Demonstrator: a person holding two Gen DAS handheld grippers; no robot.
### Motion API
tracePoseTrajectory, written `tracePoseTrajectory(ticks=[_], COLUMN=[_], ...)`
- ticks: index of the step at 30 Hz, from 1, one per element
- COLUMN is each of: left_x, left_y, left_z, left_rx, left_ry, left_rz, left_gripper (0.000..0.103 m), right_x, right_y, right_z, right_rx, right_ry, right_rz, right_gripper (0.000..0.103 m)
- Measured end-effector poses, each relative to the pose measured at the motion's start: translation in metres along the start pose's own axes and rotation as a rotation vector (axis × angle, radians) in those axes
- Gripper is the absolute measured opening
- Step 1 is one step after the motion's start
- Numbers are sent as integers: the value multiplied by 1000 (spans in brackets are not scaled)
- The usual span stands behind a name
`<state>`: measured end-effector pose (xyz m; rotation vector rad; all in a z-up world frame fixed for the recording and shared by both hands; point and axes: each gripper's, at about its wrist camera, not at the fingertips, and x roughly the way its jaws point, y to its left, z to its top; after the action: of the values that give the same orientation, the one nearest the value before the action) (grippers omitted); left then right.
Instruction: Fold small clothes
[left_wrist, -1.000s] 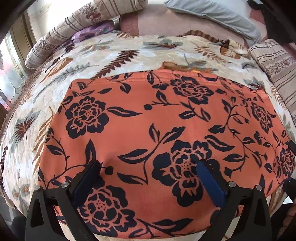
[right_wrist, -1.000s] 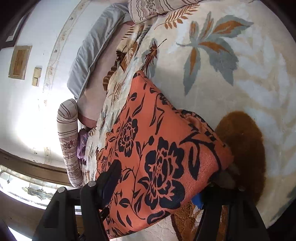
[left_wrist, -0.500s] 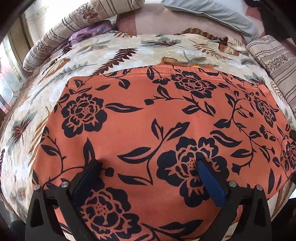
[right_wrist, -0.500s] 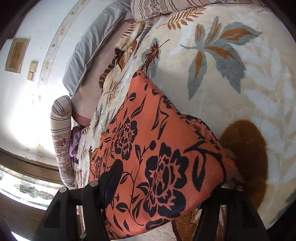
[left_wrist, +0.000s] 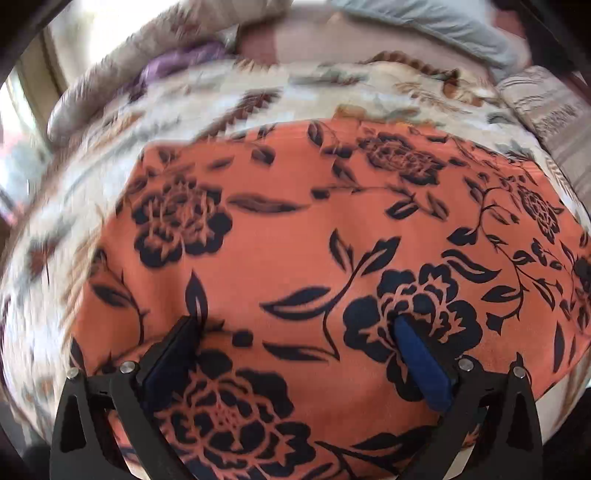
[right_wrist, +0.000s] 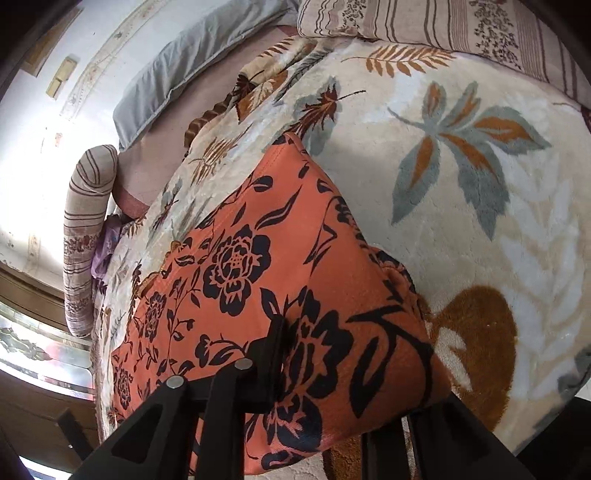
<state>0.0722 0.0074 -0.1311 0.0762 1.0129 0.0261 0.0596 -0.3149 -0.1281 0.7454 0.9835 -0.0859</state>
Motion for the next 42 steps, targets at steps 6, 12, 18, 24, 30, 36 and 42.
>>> tracePoseTrajectory(ticks=[6, 12, 18, 24, 30, 36, 42], left_x=[-26, -86, -68, -55, -59, -62, -85], left_y=[42, 167, 260, 256, 266, 267, 242], left_z=[8, -31, -89, -100, -99, -101, -86], left_rx=[-131, -454, -702, -671, -692, -694, -610], left_ry=[-3, -167, -109, -96, -121, -141, -203], left_rz=[-74, -45, 99, 62, 31, 47, -75], left_gripper=[102, 102, 102, 102, 102, 102, 102], right_x=[-25, -62, 4, 65, -8, 62, 26], right_y=[43, 191, 288, 284, 304, 277, 258], right_z=[6, -34, -161, -209, -185, -252, -234], right_rx=[-113, -475, -782, -825, -792, -957, -897], right_ry=[-69, -194, -26, 141, -29, 142, 118], right_rz=[-28, 88, 172, 117, 254, 176, 309], right_gripper=[17, 16, 15, 15, 14, 17, 75])
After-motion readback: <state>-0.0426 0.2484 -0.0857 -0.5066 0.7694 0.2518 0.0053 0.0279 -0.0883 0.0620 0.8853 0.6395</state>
